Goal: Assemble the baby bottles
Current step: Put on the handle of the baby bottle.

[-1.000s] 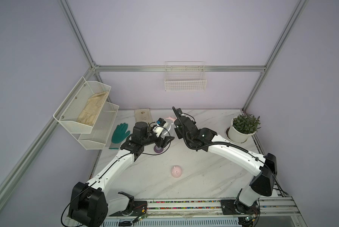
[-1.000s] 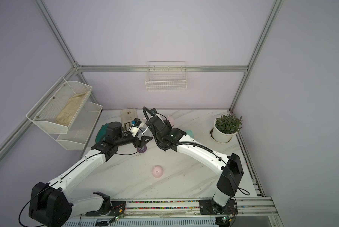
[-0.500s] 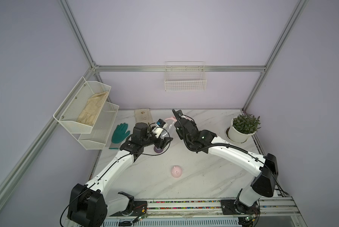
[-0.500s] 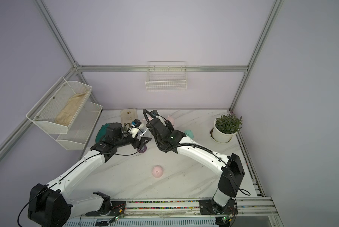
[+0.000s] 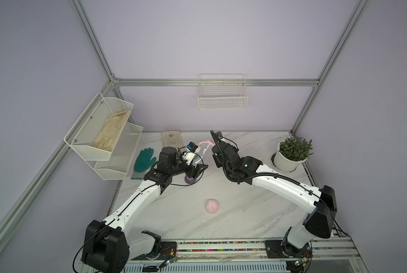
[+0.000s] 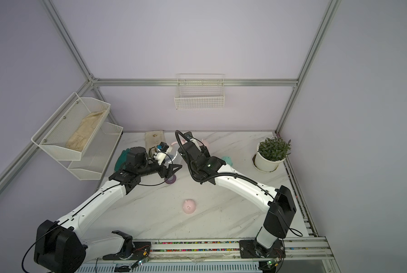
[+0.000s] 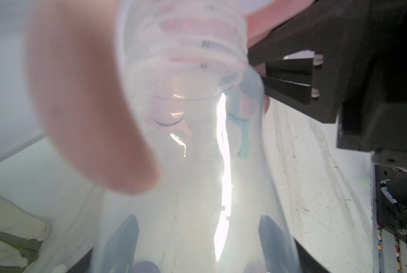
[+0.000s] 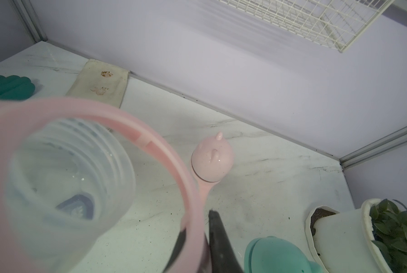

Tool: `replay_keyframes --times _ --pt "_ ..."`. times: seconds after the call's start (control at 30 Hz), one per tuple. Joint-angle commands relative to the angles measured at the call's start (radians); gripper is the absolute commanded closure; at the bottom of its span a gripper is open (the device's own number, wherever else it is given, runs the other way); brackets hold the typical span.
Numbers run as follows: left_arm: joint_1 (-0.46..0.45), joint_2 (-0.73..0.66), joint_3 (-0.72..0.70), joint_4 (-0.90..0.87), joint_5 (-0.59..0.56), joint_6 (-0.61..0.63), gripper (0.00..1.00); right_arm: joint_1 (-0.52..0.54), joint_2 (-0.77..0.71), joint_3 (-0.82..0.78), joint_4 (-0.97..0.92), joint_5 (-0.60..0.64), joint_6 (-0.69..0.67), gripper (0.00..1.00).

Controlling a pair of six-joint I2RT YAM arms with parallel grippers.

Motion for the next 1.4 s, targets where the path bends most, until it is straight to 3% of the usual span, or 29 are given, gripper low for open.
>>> replay_keyframes --times 0.0,0.4,0.73,1.03,1.2,1.37 --pt "-0.003 -0.032 0.076 0.115 0.051 0.015 1.0 -0.005 0.032 0.043 -0.066 0.017 0.025 1.0" --pt "-0.007 -0.033 0.092 0.1 -0.014 0.029 1.0 -0.018 0.015 0.029 0.005 -0.066 -0.026 1.0" --pt "-0.007 0.01 0.123 0.093 -0.014 0.022 1.0 -0.008 -0.037 -0.056 0.041 -0.22 -0.078 1.0" --pt "-0.013 0.021 0.128 0.107 -0.077 0.012 1.0 -0.007 -0.038 -0.07 0.112 -0.364 0.01 1.0" --pt "-0.017 0.012 0.12 0.109 -0.072 0.016 1.0 -0.014 -0.017 -0.035 0.081 -0.295 0.084 1.0" --pt "-0.017 -0.019 0.087 0.094 -0.092 0.039 1.0 -0.09 -0.059 -0.028 0.094 -0.295 0.146 1.0"
